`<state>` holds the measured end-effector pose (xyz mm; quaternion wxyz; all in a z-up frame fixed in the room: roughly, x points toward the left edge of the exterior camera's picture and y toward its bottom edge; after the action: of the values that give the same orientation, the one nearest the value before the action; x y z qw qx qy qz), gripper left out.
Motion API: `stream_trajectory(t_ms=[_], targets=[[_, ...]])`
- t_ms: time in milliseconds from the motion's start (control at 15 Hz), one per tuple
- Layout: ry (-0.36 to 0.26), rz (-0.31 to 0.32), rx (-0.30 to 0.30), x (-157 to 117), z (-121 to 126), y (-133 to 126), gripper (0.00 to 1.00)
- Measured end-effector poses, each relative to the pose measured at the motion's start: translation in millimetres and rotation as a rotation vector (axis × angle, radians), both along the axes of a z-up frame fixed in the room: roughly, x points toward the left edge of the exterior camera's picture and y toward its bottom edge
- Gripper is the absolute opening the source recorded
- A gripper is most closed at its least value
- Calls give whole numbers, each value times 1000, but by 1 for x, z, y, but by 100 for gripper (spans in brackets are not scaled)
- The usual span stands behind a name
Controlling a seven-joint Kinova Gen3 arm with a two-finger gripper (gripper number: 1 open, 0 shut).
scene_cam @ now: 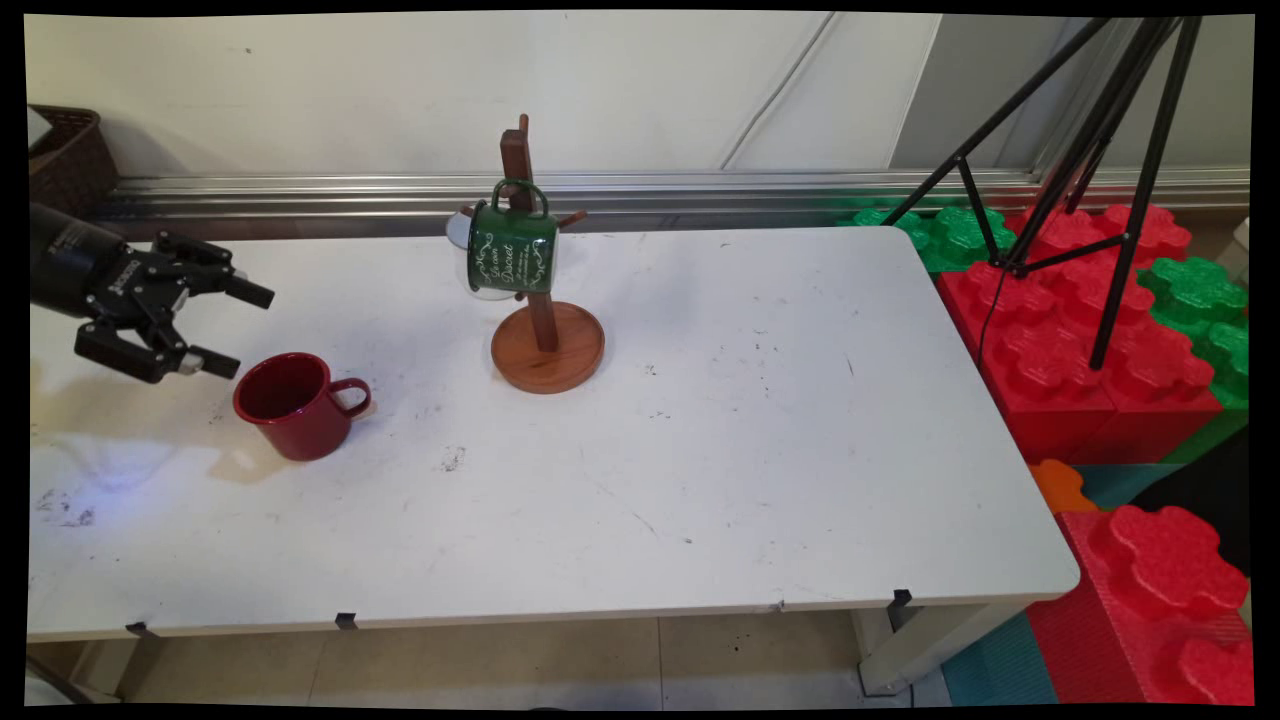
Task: Pick up the green mug from the rack
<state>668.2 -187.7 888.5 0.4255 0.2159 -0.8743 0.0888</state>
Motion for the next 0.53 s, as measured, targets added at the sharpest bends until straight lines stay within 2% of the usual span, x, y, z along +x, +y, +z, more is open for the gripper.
stream_trajectory(t_ms=[533], targets=[[106,42,15,-6,4,-10,100]])
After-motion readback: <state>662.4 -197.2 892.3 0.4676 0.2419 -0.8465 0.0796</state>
